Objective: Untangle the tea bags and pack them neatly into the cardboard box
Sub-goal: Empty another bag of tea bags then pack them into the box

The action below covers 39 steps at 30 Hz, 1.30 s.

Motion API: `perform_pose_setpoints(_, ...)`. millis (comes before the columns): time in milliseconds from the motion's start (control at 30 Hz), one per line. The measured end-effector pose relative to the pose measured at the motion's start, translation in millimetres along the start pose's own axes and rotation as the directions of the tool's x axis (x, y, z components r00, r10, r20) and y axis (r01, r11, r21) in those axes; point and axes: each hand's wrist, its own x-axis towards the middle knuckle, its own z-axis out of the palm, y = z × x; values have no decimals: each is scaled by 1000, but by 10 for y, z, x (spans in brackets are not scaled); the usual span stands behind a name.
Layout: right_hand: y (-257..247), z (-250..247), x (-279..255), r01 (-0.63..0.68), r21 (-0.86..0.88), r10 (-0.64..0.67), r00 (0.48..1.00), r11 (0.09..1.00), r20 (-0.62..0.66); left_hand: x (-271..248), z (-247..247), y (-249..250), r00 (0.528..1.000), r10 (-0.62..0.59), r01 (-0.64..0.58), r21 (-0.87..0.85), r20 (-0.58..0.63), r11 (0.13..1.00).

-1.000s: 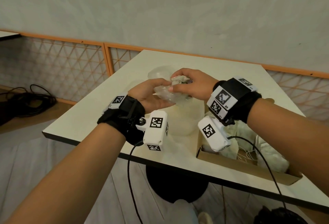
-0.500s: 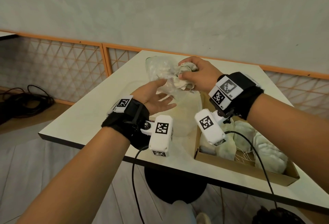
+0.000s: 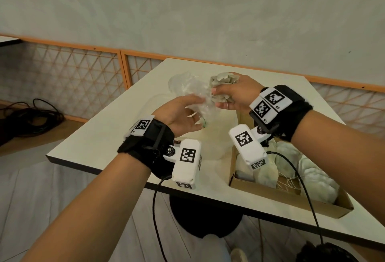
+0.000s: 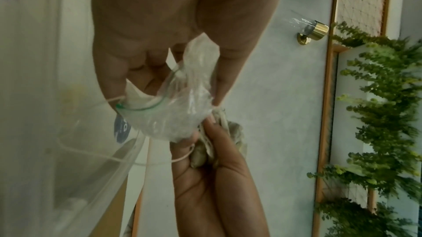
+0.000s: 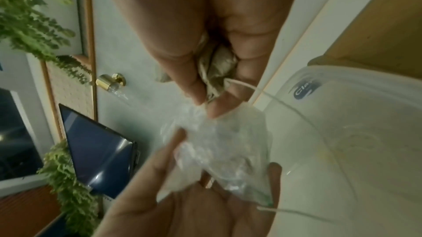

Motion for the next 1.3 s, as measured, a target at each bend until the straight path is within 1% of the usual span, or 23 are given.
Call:
perform_pose_setpoints(33, -19, -8, -2, -3, 78, 2, 1000, 997, 16, 0, -21, 4, 1000, 10, -10, -31, 0, 999)
perform_pose_setpoints(67, -34, -19, -6, 6, 125, -6, 1000, 992, 5, 11, -49, 6, 1000, 16, -16, -68, 3, 998)
perform_pose_setpoints(133, -51, -38, -6, 28, 112, -22, 998, 993, -51, 9, -78, 7, 1000, 24, -22, -95, 13, 995)
perform_pose_setpoints(200, -49, -15, -5, 27, 15, -26, 999, 1000, -30, -21, -64, 23, 1000, 30, -30, -67, 2, 997)
perform_pose_setpoints(233, -42, 8, -2, 29, -67, -30, 1000, 997, -8, -34, -50, 31, 999, 36, -36, -63, 10, 997)
perform_pose_setpoints(300, -24, 59, 5, 53, -243, -56, 998, 969, -8, -50, -46, 55, 997, 49, -46, -44, 67, 998)
perform_pose_setpoints(367, -13, 95, 13, 96, -345, -105, 994, 934, -8, -93, -39, 82, 990, 27, -29, 16, 137, 999)
perform_pose_setpoints(433, -7, 106, 20, 117, -389, -123, 992, 914, 10, -128, -43, 108, 988, 13, -24, 68, 155, 997)
perform_pose_setpoints(500, -6, 104, 22, 126, -421, -136, 991, 898, 7, -126, -60, 95, 993, 33, -46, 114, 112, 992)
perform_pose_setpoints(633, -13, 111, 25, 168, -500, -184, 983, 850, 17, -74, -97, 56, 992, 89, -102, 152, 91, 983)
perform_pose_setpoints(733, -20, 118, 38, 136, -561, -139, 990, 816, 37, -42, -142, 64, 997, 75, -80, 213, 29, 974)
perform_pose_setpoints(767, -19, 116, 47, 135, -588, -134, 990, 797, 45, -33, -155, 69, 998, 66, -63, 230, -6, 971)
perform_pose_setpoints(833, -38, 100, 46, 164, -666, -188, 982, 728, 36, -10, -187, 85, 994, 48, -24, 238, -95, 971)
perform_pose_setpoints(867, -49, 86, 43, 176, -709, -240, 971, 683, 9, 5, -206, 95, 989, 40, -8, 226, -140, 974)
perform_pose_setpoints(933, -64, 73, 12, 213, -761, -366, 930, 613, -35, 28, -228, 111, 980, 26, 11, 182, -196, 983)
perform_pose_setpoints(967, -71, 83, -15, 244, -763, -400, 916, 598, -20, 33, -222, 113, 980, 18, 15, 164, -198, 986)
perform_pose_setpoints(1000, -70, 114, -40, 275, -766, -406, 914, 581, 21, 44, -214, 111, 983, 12, 18, 161, -184, 987)
perform_pose_setpoints(1067, -26, 187, -69, 309, -799, -363, 924, 515, 124, 54, -182, 98, 989, 17, 13, 205, -144, 979)
perform_pose_setpoints(1100, 6, 207, -61, 311, -821, -347, 926, 479, 149, 53, -168, 93, 991, 26, 4, 229, -131, 973)
perform_pose_setpoints(1133, 29, 203, -44, 303, -834, -345, 927, 461, 146, 58, -166, 89, 992, 40, -10, 241, -120, 971)
perform_pose_setpoints(1167, 40, 191, -33, 291, -832, -344, 930, 472, 130, 57, -170, 87, 993, 49, -22, 238, -108, 971)
perform_pose_setpoints(1200, 52, 174, -25, 278, -815, -330, 937, 509, 113, 55, -182, 89, 994, 48, -26, 224, -94, 974)
perform_pose_setpoints(1300, 122, 153, -32, 239, -721, -248, 964, 650, 96, 27, -183, 109, 998, -5, 13, 126, -69, 992)
